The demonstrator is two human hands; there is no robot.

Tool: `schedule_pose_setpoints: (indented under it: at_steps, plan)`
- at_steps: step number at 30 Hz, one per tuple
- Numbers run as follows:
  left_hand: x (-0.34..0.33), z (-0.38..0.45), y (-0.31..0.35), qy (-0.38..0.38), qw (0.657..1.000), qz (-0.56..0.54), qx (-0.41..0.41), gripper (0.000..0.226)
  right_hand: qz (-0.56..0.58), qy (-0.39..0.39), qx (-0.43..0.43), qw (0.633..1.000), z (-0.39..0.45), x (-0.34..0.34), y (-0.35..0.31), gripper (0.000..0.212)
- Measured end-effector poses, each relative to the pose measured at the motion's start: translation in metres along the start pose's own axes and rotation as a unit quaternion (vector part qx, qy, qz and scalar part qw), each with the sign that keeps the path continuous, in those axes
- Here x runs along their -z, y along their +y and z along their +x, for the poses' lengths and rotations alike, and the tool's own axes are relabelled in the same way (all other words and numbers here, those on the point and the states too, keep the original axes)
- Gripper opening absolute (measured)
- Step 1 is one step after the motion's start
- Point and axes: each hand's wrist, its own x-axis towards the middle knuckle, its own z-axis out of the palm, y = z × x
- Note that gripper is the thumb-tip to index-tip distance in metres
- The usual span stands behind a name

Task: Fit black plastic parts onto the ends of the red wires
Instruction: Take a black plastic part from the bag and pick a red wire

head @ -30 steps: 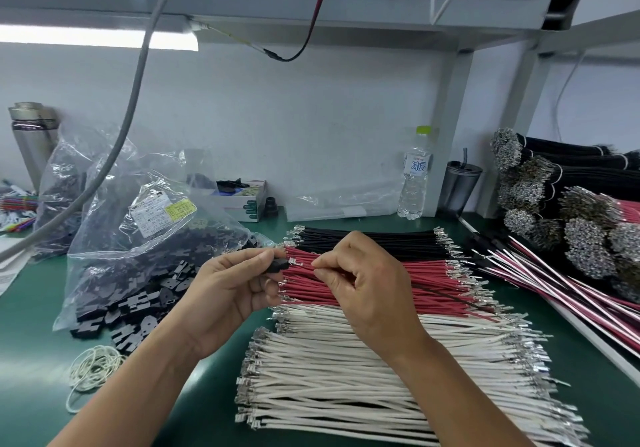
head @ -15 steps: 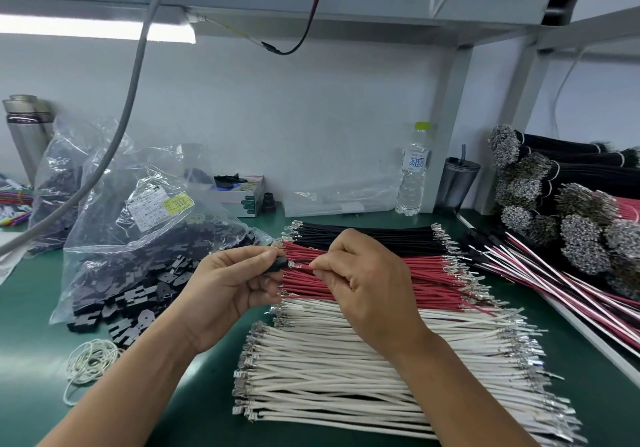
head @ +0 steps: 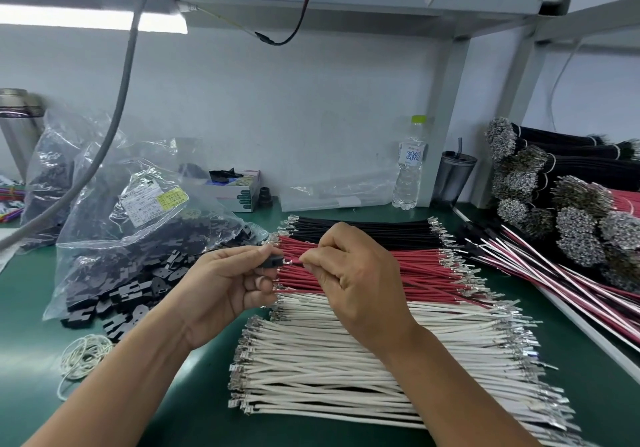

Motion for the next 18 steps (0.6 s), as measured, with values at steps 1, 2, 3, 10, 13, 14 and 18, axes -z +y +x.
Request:
schedule_pose_setpoints:
  at_steps: [1,2,3,10,13,14,18]
  plan:
    - [0.000,0.000,-0.001,0.000,1.000,-0.002,0.001,0.029,-0.006,-0.005,0.002,1.000,-0.001,-0.002,-0.003,0.009]
    - [-0.001,0.000,-0.001,0.002,1.000,-0.002,0.002,0.030,-0.013,-0.011,0.001,1.000,-0.002,-0.005,-0.006,0.010]
    - [-0.002,0.000,-0.002,0.005,1.000,0.002,-0.002,0.032,-0.017,-0.017,-0.003,1.000,-0.002,-0.006,-0.010,0.011]
    - [-0.012,-0.010,0.001,0.058,0.958,0.234,-0.158,0.026,0.025,-0.059,-0.111,0.992,-0.001,0.001,-0.003,0.008]
    - [-0.014,-0.011,0.002,0.070,0.951,0.249,-0.166,0.020,0.007,-0.067,-0.105,0.992,0.001,-0.001,-0.007,0.010]
    - [-0.013,-0.011,0.002,0.074,0.952,0.245,-0.166,0.020,0.005,-0.067,-0.099,0.993,0.001,-0.002,-0.009,0.009]
    - [-0.013,-0.013,0.002,0.059,0.957,0.240,-0.151,0.022,-0.004,-0.087,-0.066,0.994,0.002,-0.003,-0.011,0.009]
